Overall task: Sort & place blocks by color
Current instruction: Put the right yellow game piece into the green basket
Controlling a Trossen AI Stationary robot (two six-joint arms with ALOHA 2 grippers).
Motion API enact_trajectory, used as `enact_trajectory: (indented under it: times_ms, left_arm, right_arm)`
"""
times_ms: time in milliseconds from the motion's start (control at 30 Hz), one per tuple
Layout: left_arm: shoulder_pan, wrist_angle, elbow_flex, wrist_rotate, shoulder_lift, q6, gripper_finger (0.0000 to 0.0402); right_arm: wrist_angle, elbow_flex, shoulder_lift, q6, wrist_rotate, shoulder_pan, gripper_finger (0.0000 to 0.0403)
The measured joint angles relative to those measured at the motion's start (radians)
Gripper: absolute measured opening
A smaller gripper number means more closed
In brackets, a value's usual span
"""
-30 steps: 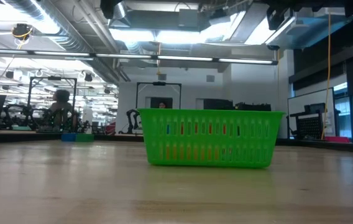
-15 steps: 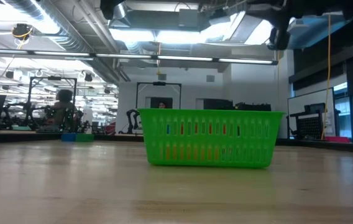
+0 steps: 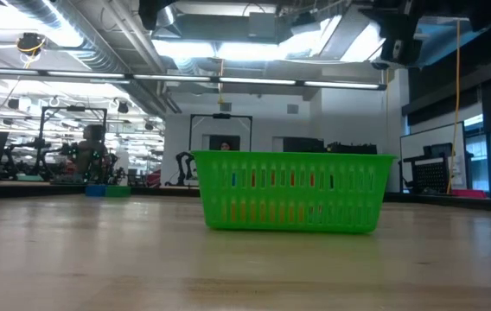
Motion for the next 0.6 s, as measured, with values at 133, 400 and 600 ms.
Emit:
enact_trajectory:
  times_ms: [133, 400, 600]
  left_arm:
    - [0.014, -0.016, 0.0, 0.007, -0.002, -0.028, 0.0037]
    - [0.059, -0.063, 0.0, 0.061, -0.043, -0.057, 0.0002]
    - [0.08, -0.084, 0.0, 0.064, -0.045, -0.051, 0.0]
  right_arm:
    - [0.0, 0.0, 0.0, -0.007, 0.003, 0.006, 0.0242]
    - [-0.16, 0.088, 0.026, -0.033, 0.005, 0.024, 0.0242]
    - [-0.622, 0.333, 0.147, -0.106, 0.033, 0.109, 0.0242]
